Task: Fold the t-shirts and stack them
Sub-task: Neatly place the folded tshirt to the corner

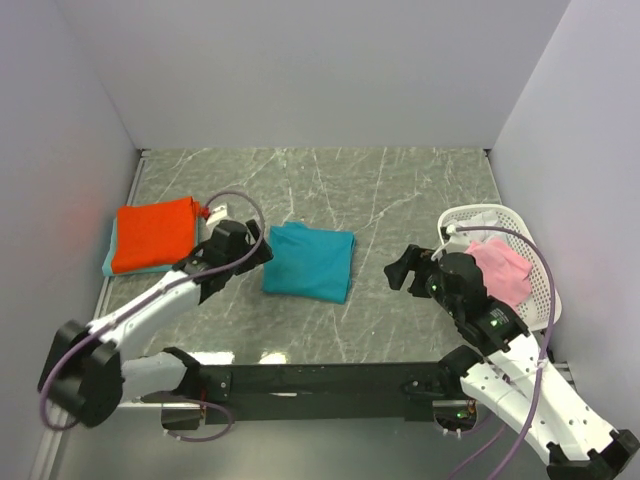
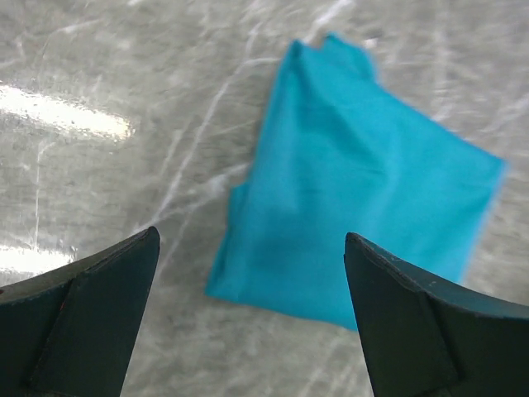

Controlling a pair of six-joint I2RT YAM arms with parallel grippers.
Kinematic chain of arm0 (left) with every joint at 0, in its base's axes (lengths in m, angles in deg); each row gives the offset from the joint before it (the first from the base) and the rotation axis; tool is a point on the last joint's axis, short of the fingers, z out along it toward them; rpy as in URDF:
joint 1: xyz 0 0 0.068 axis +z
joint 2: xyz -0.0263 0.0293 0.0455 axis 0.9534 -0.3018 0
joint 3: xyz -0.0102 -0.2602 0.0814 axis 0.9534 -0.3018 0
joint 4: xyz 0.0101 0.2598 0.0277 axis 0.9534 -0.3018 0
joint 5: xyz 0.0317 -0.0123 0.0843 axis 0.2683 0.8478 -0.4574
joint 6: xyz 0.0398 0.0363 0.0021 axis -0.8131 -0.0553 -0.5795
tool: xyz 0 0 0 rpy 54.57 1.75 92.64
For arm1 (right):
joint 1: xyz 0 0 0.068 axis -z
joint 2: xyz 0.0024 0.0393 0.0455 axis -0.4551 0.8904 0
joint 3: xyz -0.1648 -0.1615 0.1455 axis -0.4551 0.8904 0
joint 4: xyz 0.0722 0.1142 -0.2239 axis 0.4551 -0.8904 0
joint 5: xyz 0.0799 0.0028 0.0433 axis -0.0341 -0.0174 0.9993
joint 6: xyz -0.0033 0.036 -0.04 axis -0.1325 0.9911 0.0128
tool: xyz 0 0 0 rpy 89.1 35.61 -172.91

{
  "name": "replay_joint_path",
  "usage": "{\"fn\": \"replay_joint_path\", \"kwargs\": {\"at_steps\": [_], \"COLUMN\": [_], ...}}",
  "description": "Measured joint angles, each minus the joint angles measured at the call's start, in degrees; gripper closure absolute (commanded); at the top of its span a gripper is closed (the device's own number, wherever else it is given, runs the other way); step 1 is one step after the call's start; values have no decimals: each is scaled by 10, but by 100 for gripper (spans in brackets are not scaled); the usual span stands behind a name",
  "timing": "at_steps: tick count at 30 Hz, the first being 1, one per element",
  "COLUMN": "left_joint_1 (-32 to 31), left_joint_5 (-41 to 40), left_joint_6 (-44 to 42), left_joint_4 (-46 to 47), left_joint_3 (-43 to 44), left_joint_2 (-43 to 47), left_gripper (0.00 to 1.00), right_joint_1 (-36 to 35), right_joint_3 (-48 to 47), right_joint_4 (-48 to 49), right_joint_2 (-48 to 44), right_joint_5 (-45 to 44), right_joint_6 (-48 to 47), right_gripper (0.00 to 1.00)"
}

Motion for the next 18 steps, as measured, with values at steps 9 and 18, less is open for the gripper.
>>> {"fn": "replay_joint_path", "kwargs": {"at_steps": [9,18], "left_joint_1": [21,21], "left_joint_5": [59,69], "left_joint_6": [-22,-21], "left_joint_4": [12,16], "left_joint_3": [76,101], "left_joint_2": [-189,-268], "left_gripper": [0,9], "right_joint_1": [0,0], "right_joint_3": [4,5], "right_joint_4": [-17,-16], "right_joint_2": [5,19], "right_joint_5": [-7,-2], "right_joint_6": [-3,-15], "right_gripper": [9,9]}}
